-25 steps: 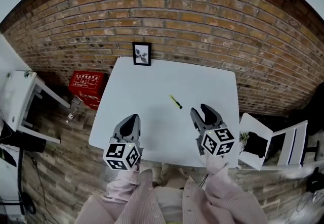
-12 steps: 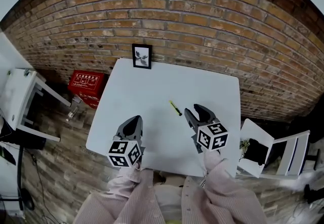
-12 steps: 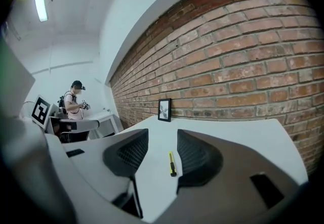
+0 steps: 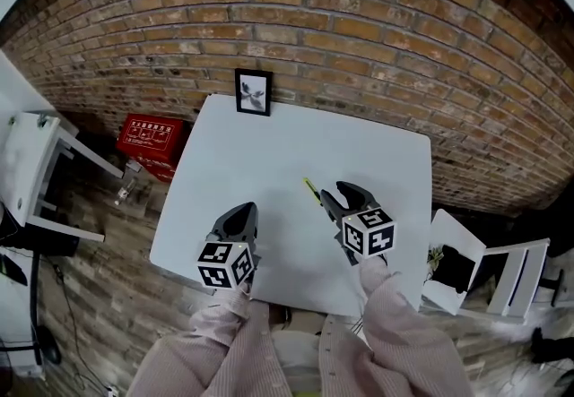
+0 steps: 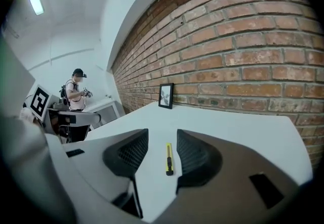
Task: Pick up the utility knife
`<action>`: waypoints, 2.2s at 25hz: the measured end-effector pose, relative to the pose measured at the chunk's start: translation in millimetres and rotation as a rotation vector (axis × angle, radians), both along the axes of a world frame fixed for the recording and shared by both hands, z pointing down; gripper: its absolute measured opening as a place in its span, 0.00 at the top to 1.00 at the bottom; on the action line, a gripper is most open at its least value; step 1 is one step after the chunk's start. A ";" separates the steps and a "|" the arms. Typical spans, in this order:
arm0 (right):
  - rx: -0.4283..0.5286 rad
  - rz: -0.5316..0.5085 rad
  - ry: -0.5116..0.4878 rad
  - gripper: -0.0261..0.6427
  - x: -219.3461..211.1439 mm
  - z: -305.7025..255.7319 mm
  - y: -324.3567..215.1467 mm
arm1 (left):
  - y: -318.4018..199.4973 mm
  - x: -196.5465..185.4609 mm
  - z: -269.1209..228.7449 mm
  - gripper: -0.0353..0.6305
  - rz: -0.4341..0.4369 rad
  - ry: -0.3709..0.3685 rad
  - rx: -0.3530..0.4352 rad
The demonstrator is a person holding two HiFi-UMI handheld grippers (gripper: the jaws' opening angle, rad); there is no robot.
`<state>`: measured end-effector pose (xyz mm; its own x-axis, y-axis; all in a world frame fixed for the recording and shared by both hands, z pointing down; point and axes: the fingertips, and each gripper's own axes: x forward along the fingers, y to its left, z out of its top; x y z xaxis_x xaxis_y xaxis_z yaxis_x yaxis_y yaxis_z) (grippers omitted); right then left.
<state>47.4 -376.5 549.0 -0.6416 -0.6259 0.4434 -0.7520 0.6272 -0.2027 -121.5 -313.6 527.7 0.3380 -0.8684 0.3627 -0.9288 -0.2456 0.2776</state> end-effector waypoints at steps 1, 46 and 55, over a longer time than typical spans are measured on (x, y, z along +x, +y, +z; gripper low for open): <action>-0.008 -0.004 0.013 0.72 -1.3 4.4 -1.9 | -1.9 0.6 4.7 0.96 0.006 0.004 -0.013; -0.181 -0.141 0.375 0.86 -28.6 113.4 -11.4 | -25.9 12.8 62.7 0.96 0.061 0.046 -0.166; -0.142 -0.093 0.314 0.86 -29.2 93.6 -8.0 | -22.7 10.8 48.2 0.96 0.073 0.046 -0.123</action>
